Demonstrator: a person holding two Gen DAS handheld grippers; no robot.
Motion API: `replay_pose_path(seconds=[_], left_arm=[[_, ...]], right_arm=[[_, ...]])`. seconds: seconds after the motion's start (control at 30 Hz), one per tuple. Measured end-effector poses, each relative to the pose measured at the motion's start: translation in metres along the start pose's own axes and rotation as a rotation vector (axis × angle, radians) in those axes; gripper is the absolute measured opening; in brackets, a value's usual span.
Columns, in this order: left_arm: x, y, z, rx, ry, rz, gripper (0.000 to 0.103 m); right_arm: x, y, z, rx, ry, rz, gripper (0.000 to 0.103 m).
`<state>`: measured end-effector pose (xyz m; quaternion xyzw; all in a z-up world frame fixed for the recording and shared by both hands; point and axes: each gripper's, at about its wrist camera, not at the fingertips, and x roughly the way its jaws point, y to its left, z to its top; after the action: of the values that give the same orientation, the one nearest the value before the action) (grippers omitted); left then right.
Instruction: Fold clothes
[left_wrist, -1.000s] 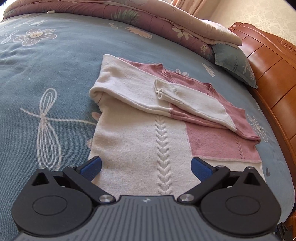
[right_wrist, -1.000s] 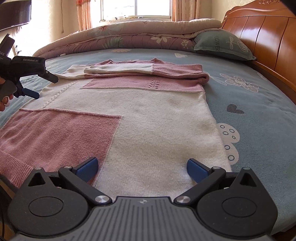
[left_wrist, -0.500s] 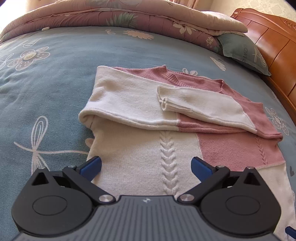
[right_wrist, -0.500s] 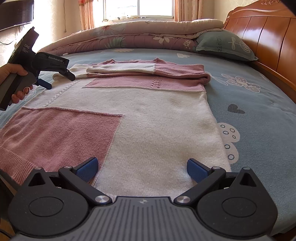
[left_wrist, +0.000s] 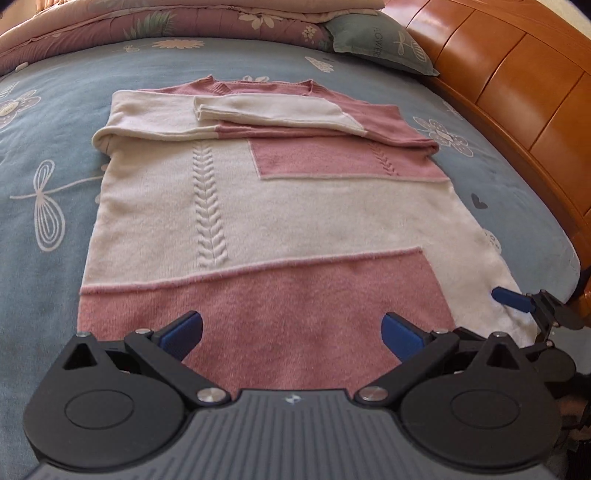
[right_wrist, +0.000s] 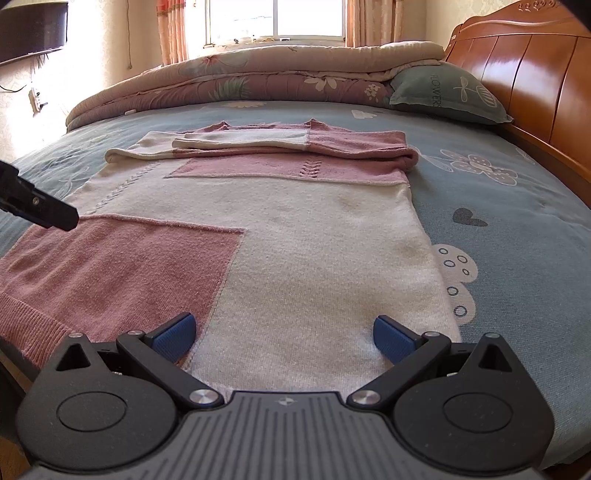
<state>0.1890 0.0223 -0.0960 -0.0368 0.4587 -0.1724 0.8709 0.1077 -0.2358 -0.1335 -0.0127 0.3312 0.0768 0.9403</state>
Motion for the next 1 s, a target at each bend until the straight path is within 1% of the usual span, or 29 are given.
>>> replay_pose_path(seconds=[0.07, 0.17, 0.27, 0.33, 0.4, 0.47, 0.53, 0.63, 0.73, 1.0], left_arm=[[-0.004, 0.002, -0.021, -0.028, 0.001, 0.023, 0.102], [-0.016, 0.008, -0.044, -0.060, -0.022, 0.031, 0.102], [-0.032, 0.005, -0.056, -0.050, -0.038, 0.034, 0.102], [-0.040, 0.000, -0.056, -0.035, -0.065, 0.023, 0.102], [-0.044, -0.010, -0.053, 0.005, -0.093, 0.006, 0.102], [-0.044, -0.022, -0.046, 0.044, -0.122, 0.010, 0.102], [-0.039, -0.033, -0.041, 0.067, -0.137, -0.003, 0.102], [-0.025, -0.048, -0.039, 0.101, -0.134, -0.037, 0.102], [-0.009, -0.055, -0.044, 0.110, -0.104, -0.043, 0.102], [-0.005, -0.050, -0.066, 0.134, -0.098, -0.054, 0.102]], right_arm=[[0.000, 0.000, -0.001, -0.001, -0.005, 0.000, 0.103], [-0.001, 0.000, -0.002, 0.000, -0.011, 0.000, 0.103], [-0.001, 0.000, -0.002, 0.002, -0.012, -0.003, 0.103], [-0.001, 0.001, -0.002, 0.004, -0.011, -0.004, 0.103], [-0.002, 0.001, -0.002, 0.007, -0.012, -0.005, 0.103], [-0.002, 0.001, -0.003, 0.010, -0.017, -0.006, 0.103], [-0.002, 0.000, -0.004, 0.013, -0.018, -0.008, 0.103], [-0.002, 0.001, -0.004, 0.017, -0.021, -0.010, 0.103], [-0.002, 0.000, -0.003, 0.020, -0.020, -0.009, 0.103], [-0.002, 0.000, -0.003, 0.017, -0.018, -0.006, 0.103]])
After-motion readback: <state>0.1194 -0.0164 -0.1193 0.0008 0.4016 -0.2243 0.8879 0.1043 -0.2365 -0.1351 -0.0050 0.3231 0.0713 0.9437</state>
